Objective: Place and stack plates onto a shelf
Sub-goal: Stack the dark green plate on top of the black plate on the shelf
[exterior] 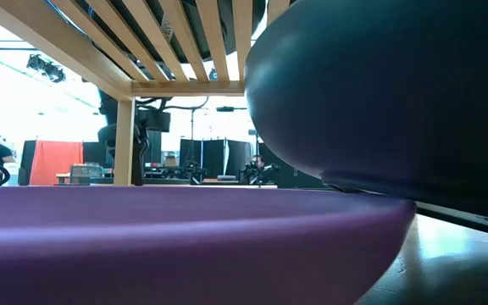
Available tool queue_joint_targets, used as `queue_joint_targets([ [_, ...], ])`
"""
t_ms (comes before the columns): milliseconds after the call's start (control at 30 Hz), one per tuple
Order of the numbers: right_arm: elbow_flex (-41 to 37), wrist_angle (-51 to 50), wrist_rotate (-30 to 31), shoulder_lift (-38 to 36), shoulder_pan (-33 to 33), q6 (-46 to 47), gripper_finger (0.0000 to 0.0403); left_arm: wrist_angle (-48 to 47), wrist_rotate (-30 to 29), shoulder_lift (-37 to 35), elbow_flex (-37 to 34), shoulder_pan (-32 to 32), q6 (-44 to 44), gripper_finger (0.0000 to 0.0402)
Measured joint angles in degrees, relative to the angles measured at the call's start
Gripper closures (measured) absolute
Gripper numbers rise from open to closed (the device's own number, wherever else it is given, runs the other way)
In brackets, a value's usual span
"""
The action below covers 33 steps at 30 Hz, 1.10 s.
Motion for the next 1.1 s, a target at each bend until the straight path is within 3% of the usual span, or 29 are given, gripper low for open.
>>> queue_joint_targets([
  [100, 0.0, 0.0, 0.01, 0.0, 0.0, 0.0, 0.0228, 0.14, -0.38, -0.06, 0.07, 0.0, 0.0, 0.0387],
  [500, 0.0, 0.06, 0.02, 0.0, 0.0, 0.0, 0.0228, -1.35, -1.06, -0.79, 0.4, 0.01, 0.03, 0.0385],
  [1100, 0.02, 0.37, 0.61, 0.0, -0.28, -0.04, 0.0228, -12.11, -0.82, -2.68, 12.97, 0.02, -0.06, 0.0387],
])
